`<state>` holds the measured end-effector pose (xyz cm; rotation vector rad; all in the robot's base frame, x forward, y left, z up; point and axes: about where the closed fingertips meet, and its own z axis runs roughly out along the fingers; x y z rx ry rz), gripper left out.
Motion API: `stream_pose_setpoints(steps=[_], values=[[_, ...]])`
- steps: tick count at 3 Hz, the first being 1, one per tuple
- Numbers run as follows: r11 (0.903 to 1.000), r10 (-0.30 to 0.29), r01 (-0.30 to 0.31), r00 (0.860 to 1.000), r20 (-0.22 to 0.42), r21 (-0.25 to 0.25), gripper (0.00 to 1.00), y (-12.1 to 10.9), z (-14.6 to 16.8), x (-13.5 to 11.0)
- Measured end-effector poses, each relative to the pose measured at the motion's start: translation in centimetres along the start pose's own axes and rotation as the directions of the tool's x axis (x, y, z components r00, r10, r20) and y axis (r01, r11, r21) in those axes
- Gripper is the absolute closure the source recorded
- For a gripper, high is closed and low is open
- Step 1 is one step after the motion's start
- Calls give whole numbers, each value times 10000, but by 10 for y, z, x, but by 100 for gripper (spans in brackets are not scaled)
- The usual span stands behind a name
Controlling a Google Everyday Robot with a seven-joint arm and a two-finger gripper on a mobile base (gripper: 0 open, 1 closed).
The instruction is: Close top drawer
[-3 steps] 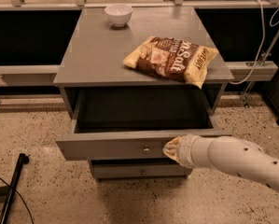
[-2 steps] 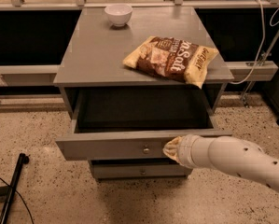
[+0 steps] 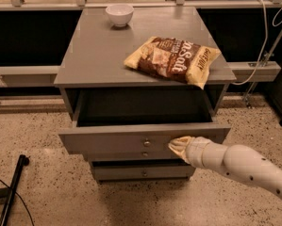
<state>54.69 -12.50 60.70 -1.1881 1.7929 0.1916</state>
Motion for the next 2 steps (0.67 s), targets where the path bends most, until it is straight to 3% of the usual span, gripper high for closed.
stream_pose_setpoints(steps=[1, 2], values=[[9962, 838, -860, 9903, 1105, 157, 100, -15, 24, 15], [9943, 1025, -1057, 9815, 1614, 113, 100, -28, 44, 15]])
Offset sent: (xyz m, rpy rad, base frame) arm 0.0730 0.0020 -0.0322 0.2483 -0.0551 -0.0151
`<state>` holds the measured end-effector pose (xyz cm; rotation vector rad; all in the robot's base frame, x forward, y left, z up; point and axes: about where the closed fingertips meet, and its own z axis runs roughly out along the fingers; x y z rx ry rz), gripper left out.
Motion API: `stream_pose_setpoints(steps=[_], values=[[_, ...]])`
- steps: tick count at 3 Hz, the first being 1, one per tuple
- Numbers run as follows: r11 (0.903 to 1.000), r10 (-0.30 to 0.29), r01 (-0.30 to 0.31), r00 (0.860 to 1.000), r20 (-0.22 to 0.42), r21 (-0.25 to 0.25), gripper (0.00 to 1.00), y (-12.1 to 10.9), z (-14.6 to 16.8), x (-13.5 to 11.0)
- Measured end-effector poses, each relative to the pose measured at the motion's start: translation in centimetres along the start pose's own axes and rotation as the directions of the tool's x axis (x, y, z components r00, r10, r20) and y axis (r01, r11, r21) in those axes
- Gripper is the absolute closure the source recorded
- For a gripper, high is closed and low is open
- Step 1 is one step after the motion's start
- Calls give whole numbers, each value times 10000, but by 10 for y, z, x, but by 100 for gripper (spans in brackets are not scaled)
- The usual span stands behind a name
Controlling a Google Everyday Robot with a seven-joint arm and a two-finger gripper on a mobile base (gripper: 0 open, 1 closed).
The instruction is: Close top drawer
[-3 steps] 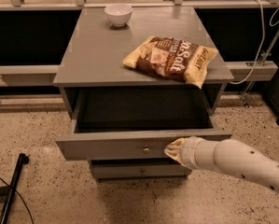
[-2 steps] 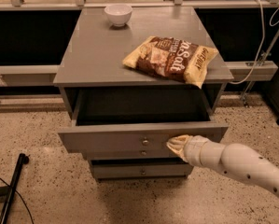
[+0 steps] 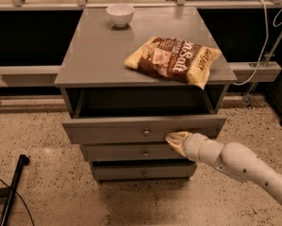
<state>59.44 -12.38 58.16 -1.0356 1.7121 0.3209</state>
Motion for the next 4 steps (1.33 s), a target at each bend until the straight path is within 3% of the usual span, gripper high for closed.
stream_pose_setpoints(steps=[4], values=[[9990, -28, 55, 9982, 599, -439, 100, -25, 53, -2]])
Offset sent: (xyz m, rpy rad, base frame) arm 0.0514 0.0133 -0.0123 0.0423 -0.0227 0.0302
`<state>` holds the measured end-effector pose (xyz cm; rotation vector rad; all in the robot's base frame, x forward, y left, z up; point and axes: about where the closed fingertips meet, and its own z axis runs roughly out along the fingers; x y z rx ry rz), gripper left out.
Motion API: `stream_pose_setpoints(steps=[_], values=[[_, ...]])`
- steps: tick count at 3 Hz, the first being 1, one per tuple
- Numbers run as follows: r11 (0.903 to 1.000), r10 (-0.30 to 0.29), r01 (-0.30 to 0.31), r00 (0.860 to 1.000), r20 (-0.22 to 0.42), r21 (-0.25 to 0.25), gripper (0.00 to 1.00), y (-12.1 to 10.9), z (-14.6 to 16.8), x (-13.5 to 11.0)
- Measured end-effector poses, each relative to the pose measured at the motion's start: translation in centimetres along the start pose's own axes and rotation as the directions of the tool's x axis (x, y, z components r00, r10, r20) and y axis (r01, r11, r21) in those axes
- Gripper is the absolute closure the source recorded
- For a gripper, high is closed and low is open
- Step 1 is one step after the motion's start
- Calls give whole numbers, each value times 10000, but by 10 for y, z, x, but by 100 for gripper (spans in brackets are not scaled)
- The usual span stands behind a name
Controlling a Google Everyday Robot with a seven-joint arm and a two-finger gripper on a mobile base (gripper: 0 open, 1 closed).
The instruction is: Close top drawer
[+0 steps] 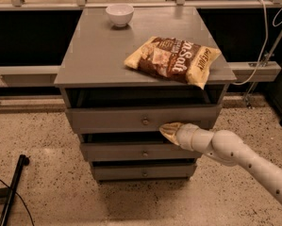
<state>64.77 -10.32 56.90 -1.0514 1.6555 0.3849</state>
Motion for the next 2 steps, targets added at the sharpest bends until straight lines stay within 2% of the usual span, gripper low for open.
stream_pose_setpoints(steps=[1, 2], values=[[9999, 7, -7, 10000, 17, -120, 100, -1, 3, 0], [9989, -107, 112, 9999, 119, -458, 100, 0, 4, -2]])
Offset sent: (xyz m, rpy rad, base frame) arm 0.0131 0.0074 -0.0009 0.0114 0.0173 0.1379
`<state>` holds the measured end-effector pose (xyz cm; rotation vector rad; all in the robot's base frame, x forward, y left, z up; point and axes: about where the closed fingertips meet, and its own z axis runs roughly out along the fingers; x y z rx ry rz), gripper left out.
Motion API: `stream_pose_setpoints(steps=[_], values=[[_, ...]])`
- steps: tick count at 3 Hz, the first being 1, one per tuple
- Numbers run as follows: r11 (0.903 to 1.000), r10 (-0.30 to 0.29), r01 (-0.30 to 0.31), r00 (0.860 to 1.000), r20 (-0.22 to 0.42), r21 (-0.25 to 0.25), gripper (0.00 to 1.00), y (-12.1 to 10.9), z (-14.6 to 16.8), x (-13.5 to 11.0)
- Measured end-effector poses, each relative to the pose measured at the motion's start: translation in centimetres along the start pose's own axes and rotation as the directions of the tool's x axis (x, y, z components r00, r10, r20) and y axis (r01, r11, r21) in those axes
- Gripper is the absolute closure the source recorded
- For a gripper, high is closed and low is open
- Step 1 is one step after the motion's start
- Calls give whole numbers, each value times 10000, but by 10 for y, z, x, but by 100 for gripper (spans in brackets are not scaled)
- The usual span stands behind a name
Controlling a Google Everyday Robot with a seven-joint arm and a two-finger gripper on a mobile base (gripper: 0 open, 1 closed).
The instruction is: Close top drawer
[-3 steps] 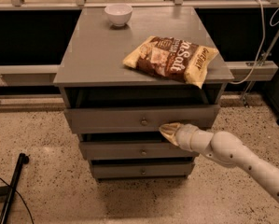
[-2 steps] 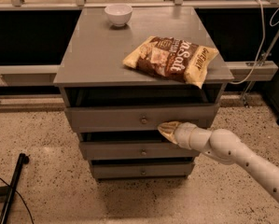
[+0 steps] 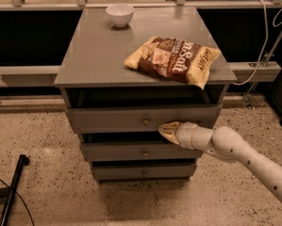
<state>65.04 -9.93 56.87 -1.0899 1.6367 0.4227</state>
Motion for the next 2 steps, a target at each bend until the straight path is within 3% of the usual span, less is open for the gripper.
stream_pose_setpoints(steps=[1, 2], values=[[9941, -650, 674, 9974, 313, -846, 100, 12, -14, -9], [9835, -1508, 1507, 9885, 61, -1000, 100, 28, -75, -36]])
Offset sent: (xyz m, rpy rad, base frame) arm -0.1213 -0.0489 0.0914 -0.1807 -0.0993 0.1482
